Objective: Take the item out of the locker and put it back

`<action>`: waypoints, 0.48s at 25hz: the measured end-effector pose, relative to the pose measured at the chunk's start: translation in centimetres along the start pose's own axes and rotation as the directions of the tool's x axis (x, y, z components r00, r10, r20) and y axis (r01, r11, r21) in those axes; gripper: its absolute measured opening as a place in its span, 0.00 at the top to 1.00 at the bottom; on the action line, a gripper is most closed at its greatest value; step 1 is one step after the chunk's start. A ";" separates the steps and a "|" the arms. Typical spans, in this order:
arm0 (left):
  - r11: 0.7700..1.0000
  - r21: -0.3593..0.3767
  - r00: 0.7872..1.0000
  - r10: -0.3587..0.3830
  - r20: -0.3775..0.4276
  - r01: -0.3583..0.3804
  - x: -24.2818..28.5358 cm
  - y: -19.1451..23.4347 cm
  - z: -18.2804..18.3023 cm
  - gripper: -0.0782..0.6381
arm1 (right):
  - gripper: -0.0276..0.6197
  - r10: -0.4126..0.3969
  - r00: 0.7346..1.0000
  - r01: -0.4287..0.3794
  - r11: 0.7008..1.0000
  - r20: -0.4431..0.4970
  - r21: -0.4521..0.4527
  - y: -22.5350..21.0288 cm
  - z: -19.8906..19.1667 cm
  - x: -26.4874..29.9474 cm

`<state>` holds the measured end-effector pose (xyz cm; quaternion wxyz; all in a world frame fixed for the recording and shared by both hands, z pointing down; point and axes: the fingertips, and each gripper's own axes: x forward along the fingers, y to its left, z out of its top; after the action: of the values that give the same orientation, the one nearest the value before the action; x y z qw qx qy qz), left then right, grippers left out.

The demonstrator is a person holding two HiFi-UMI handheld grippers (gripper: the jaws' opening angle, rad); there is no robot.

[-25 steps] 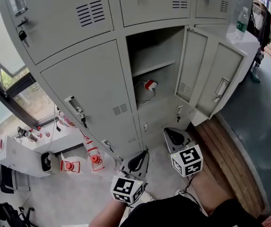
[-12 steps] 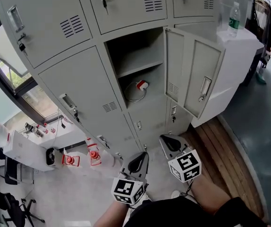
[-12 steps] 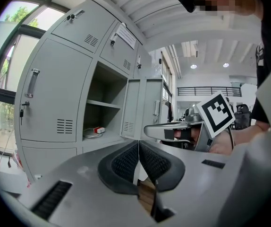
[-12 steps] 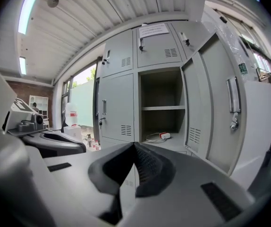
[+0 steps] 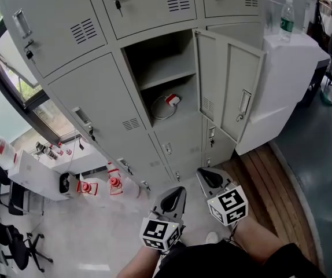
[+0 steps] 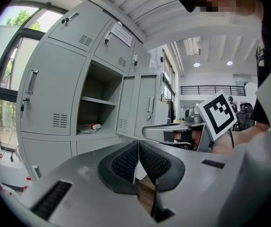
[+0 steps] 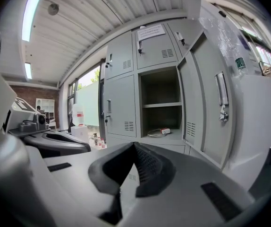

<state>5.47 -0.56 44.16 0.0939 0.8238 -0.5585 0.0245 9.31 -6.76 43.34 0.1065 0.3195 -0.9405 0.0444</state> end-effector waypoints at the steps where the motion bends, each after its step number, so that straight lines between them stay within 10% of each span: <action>1: 1.000 0.000 1.000 0.002 0.000 -0.002 0.0 -0.2 -0.1 0.87 | 0.88 0.003 1.000 -0.003 1.000 0.000 0.000 0.0 -0.1 -0.2; 12: 1.000 -0.001 1.000 0.016 -0.007 -0.016 -0.3 -1.2 -0.7 0.87 | 0.88 0.026 1.000 -0.026 1.000 -0.001 -0.008 0.5 -0.8 -1.1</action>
<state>6.50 0.28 44.67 0.0959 0.8192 -0.5647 0.0277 10.00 -5.59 43.91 0.1073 0.3068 -0.9448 0.0422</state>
